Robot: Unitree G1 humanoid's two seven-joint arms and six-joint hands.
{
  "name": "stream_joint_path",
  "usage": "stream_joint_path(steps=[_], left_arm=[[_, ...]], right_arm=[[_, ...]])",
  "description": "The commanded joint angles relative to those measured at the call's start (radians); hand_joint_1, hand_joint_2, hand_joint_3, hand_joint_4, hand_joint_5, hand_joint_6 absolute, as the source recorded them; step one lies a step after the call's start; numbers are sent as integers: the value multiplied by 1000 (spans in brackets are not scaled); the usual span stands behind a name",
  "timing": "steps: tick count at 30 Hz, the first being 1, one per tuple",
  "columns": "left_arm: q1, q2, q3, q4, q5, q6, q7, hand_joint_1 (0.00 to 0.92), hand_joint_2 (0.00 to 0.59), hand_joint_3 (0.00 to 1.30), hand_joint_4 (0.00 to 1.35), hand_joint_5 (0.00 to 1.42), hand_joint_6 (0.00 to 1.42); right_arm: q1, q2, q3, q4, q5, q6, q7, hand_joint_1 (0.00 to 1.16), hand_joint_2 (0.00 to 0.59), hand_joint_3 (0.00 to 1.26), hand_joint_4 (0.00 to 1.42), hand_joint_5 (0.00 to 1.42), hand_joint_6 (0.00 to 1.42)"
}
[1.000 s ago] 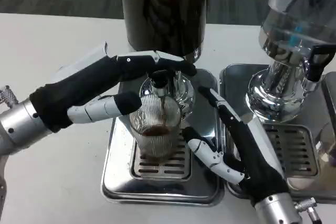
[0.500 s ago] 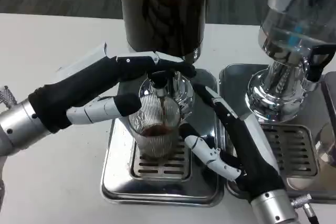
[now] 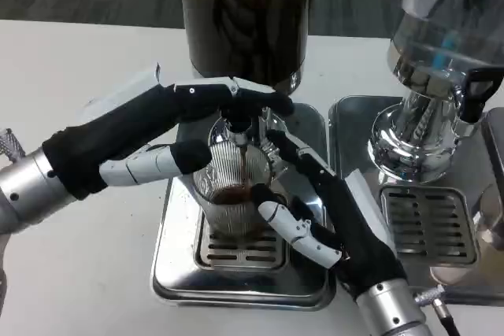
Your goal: Grasp the cup under the faucet to collect the drink, then remove the cup.
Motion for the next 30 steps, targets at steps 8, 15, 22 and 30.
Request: stream_joint_path(steps=[8, 15, 22, 30], left_arm=[[20, 14, -11, -10, 10, -2, -23, 0, 96, 331, 235, 159, 254], [22, 16, -9, -13, 8, -1, -21, 0, 96, 331, 236, 162, 254], [25, 17, -9, -14, 9, 2, -18, 0, 96, 331, 236, 168, 254], [27, 16, 2, -5, 14, -4, -2, 0, 96, 331, 236, 169, 254]], right_arm=[[-30, 18, 2, 36, 17, -23, 4, 384, 242, 175, 131, 133, 98], [-37, 23, 7, 42, 18, -24, 4, 384, 245, 178, 131, 133, 96], [-45, 28, 10, 52, 24, -21, 9, 378, 253, 178, 132, 133, 96], [-40, 25, 3, 48, 24, -23, 6, 369, 257, 188, 138, 144, 105]])
